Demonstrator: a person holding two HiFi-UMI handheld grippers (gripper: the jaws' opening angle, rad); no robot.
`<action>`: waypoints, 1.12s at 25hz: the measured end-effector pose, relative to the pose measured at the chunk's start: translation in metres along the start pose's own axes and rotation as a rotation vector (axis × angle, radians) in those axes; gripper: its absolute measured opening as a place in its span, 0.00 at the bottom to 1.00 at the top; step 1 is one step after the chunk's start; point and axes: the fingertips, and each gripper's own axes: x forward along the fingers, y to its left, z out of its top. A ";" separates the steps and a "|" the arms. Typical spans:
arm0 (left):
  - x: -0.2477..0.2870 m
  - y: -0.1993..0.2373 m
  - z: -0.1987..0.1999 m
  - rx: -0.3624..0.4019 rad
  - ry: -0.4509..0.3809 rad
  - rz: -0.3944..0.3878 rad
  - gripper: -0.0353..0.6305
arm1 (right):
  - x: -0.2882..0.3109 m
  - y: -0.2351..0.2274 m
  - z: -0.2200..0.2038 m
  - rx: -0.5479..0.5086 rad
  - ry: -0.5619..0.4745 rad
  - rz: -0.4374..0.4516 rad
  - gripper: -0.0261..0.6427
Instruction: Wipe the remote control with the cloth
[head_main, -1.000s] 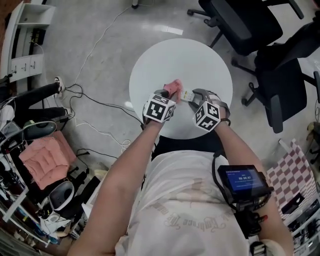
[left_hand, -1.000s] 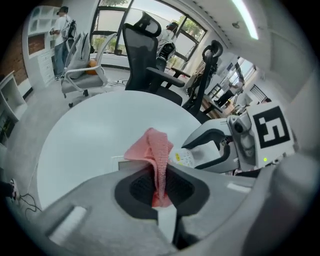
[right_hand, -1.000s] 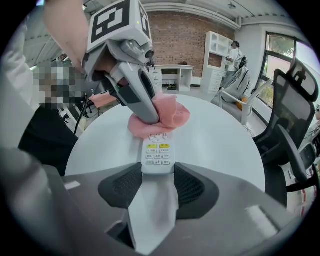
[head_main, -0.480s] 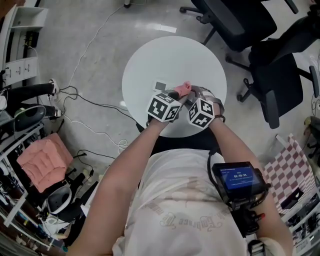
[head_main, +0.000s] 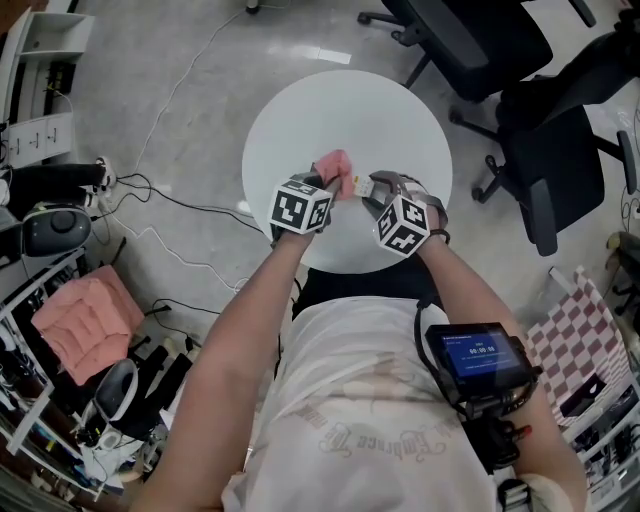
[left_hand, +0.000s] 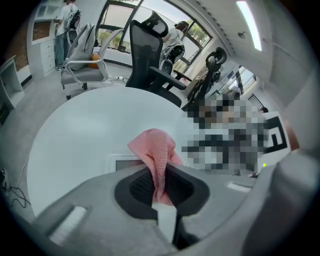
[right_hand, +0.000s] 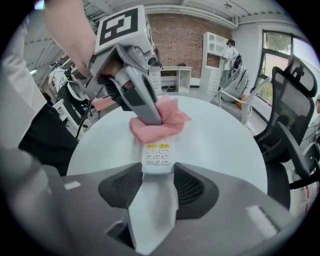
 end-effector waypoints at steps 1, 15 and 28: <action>-0.001 0.003 -0.001 0.001 0.000 0.003 0.09 | 0.000 0.000 0.000 0.000 0.000 0.000 0.35; -0.029 0.065 -0.010 -0.103 -0.062 0.112 0.09 | -0.002 -0.002 -0.004 -0.003 0.018 -0.006 0.35; -0.030 0.061 -0.014 -0.166 -0.098 0.088 0.09 | 0.009 -0.006 0.005 -0.096 0.098 -0.008 0.41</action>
